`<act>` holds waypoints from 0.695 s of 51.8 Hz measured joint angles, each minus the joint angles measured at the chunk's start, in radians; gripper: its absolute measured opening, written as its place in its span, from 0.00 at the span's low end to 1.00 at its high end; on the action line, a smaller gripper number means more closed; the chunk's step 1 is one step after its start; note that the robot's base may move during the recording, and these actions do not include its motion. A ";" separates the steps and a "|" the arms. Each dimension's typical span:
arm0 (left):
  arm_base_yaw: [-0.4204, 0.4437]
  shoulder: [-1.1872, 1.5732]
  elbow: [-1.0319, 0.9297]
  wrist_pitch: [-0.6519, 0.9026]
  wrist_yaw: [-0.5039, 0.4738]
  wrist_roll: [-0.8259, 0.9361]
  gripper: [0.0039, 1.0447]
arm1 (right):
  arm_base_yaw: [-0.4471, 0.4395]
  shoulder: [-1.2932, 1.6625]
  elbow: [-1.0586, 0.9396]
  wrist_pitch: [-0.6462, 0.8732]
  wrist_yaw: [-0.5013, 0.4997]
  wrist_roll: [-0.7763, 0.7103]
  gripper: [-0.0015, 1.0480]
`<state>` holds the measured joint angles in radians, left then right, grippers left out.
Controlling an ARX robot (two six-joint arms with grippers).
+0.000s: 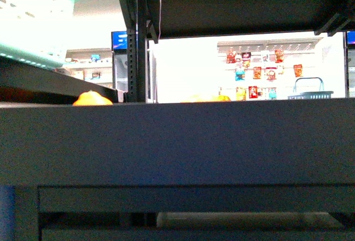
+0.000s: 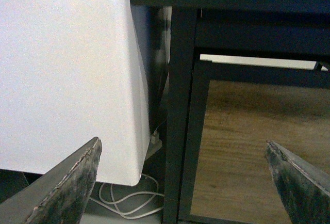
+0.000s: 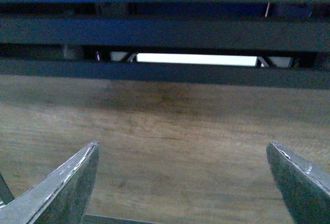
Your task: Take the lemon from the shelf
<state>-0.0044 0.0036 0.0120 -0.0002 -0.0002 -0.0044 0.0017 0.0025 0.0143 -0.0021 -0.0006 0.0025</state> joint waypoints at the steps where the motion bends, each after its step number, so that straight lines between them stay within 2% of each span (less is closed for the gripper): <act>1: 0.000 0.000 0.000 0.000 0.000 0.000 0.93 | 0.000 0.000 0.000 0.000 0.000 0.000 0.93; 36: 0.000 0.000 0.000 0.000 0.000 0.000 0.93 | 0.000 0.000 0.000 0.000 0.000 0.000 0.93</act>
<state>-0.0044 0.0036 0.0120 -0.0002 -0.0002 -0.0040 0.0017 0.0025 0.0143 -0.0021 -0.0006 0.0029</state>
